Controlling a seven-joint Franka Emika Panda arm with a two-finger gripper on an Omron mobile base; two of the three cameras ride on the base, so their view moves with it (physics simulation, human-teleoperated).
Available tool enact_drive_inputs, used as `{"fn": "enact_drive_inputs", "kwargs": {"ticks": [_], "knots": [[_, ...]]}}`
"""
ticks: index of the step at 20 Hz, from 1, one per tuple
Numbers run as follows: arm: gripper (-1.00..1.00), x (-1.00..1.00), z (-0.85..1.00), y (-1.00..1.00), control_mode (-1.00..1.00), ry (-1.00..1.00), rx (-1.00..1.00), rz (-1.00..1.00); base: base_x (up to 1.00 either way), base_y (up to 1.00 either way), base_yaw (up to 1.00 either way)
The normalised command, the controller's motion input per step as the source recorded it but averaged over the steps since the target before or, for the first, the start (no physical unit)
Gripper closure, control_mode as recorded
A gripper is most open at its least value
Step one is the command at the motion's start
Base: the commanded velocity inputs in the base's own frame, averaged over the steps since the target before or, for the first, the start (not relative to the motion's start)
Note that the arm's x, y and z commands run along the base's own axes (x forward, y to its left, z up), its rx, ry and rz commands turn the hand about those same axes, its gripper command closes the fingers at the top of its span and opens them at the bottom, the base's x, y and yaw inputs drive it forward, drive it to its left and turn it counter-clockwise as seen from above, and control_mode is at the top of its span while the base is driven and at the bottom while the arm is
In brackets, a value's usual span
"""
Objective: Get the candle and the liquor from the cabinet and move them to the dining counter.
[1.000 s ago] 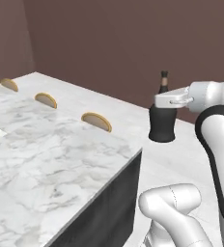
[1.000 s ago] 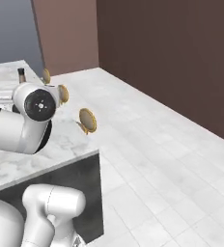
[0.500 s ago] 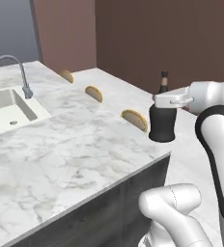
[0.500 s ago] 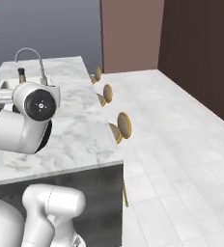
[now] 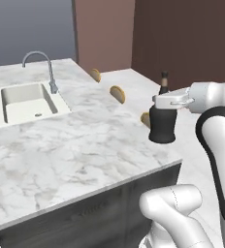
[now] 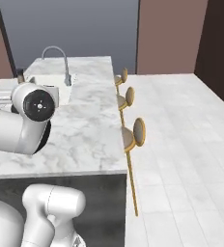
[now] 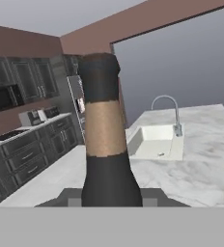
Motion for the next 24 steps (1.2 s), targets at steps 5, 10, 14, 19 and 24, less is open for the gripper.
{"fn": "enact_drive_inputs", "kwargs": {"ticks": [5,10,14,19,24], "knots": [[1.0,0.0,0.0,0.0,1.0,0.0,0.0,0.0,0.32,-0.37,0.25],[1.0,0.0,0.0,0.0,1.0,0.0,0.0,0.0,0.39,-0.4,0.14],[1.0,0.0,0.0,0.0,1.0,0.0,0.0,0.0,0.43,-0.39,0.12],[1.0,0.0,0.0,0.0,1.0,0.0,0.0,0.0,0.52,-0.26,0.09],[1.0,0.0,0.0,0.0,1.0,0.0,0.0,0.0,0.52,-0.16,0.09]]}}
